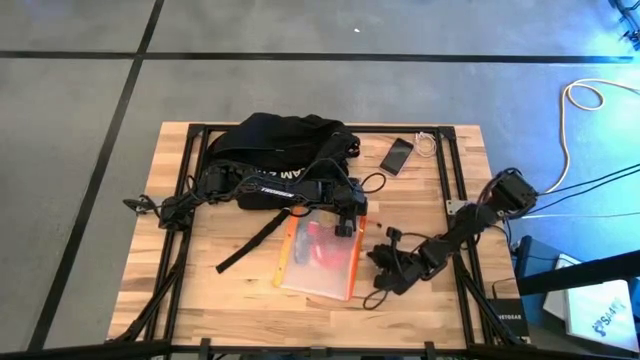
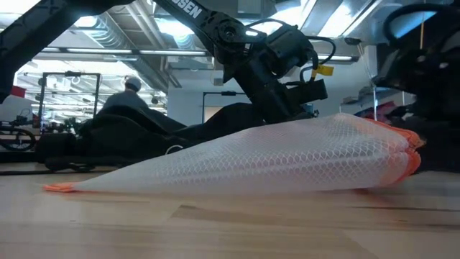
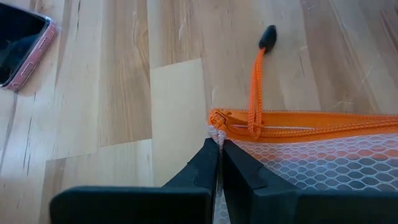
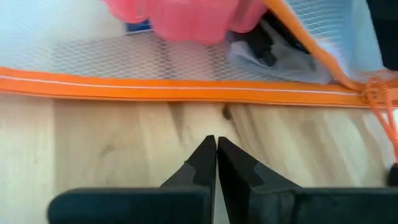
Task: Unpack backpack
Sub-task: Close the zipper pouch
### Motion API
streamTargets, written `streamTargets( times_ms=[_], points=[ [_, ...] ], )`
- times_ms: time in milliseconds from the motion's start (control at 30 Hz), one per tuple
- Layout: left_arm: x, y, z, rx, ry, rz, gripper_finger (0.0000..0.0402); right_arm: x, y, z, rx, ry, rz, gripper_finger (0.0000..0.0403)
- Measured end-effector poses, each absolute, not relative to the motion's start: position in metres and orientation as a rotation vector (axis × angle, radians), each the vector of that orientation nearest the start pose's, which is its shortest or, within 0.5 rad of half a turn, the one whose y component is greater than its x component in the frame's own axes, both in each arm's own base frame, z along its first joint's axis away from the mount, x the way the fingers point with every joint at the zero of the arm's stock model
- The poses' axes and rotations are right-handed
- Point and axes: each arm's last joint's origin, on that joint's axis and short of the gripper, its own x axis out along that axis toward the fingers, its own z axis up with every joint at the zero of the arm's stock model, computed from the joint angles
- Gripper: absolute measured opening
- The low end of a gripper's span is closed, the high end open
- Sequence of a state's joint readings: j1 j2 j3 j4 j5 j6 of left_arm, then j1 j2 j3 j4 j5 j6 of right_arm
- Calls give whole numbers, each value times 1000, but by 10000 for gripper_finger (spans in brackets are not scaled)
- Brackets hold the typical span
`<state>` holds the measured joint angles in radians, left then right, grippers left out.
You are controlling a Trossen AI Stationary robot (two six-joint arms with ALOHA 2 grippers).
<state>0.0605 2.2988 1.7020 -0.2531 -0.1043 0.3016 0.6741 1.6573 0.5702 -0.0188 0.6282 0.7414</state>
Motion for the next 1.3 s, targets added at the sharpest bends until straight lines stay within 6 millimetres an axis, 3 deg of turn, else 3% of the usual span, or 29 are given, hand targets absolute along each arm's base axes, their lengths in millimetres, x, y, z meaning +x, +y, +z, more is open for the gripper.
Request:
streamTargets(
  times_ms=[200,300,433,633,733,833,1100,1300],
  points=[
    [495,33,140,299,867,26,0,202,134,96,99,738,-481,3],
    [495,33,140,299,868,26,0,203,131,95,125,737,-512,24],
    [495,33,140,299,868,26,0,200,129,95,87,717,-555,82],
    [495,32,140,299,868,26,0,181,113,91,155,721,-776,209],
    [495,32,140,298,868,26,0,173,106,83,183,686,-805,267],
    [495,32,140,297,868,26,0,163,98,73,250,618,-815,298],
    [495,32,140,298,868,26,0,126,83,50,295,423,-706,275],
    [495,32,140,295,866,28,0,125,78,48,175,431,-612,236]
  ],
)
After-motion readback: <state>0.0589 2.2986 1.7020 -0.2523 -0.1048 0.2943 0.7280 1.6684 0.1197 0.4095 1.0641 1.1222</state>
